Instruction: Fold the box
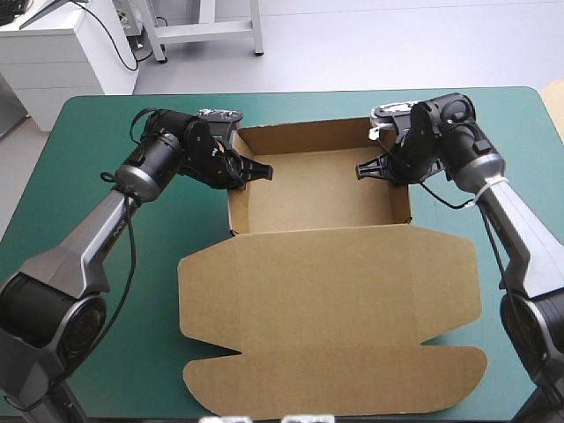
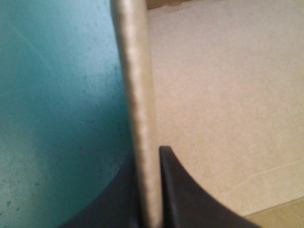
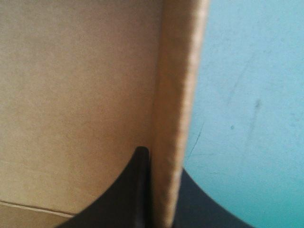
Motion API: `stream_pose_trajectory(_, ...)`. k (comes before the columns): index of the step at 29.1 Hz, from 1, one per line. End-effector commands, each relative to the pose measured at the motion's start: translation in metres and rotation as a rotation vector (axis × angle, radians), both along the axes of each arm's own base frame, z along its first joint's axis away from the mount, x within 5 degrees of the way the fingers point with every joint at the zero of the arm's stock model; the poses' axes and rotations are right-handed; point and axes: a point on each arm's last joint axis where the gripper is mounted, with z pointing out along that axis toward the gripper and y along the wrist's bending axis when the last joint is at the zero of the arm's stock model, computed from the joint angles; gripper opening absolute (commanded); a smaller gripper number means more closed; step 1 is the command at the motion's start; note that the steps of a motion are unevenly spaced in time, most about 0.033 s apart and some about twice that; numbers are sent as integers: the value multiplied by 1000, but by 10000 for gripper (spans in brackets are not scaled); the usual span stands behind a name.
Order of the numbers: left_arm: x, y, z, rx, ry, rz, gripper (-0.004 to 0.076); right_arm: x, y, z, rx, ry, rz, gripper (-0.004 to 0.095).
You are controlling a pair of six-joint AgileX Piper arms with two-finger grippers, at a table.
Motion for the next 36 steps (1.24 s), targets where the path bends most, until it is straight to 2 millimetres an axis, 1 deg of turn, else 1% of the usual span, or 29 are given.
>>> stream_pose_trajectory(1,-1,2,14,42,-29,-22,-8,-3,-9,11,-48,-31,49,-2)
stream_pose_trajectory(6,8,-2,-11,94,93,-23,-8,8,-5,-8,-59,20,73,-2)
stream_pose_trajectory(9,12,-5,-17,105,120,-25,-8,13,-1,-20,-52,53,93,0)
stream_pose_trajectory(10,13,-5,-15,102,115,-25,-8,15,0,-24,-44,67,93,4)
stream_pose_trajectory(13,14,-4,-12,111,102,-24,-6,20,3,-34,-39,94,99,57)
stream_pose_trajectory(15,15,-2,-12,140,101,-24,-1,21,4,-38,-39,104,116,139)
stream_pose_trajectory(17,15,-1,-12,147,97,-23,32,22,5,-39,-35,109,118,238)
stream_pose_trajectory(18,15,-2,-12,145,98,-25,66,22,5,-39,-35,109,118,296)
stream_pose_trajectory(20,15,-2,-13,146,100,-25,154,22,4,-39,-37,108,116,403)
stream_pose_trajectory(24,15,-2,-13,141,100,-25,404,23,2,-39,-20,110,96,616)
stream_pose_trajectory(26,15,-2,-13,142,101,-25,477,23,3,-39,-10,112,97,689)
stream_pose_trajectory(27,15,-2,-13,141,100,-25,486,23,4,-38,-2,112,97,706)
stream_pose_trajectory(31,16,-1,-10,144,88,-22,484,24,7,-30,41,92,88,710)
stream_pose_trajectory(34,19,-1,5,130,34,-18,484,25,10,-11,88,39,91,710)
stream_pose_trajectory(36,21,-1,23,115,-27,-13,484,23,11,4,114,-3,80,710)
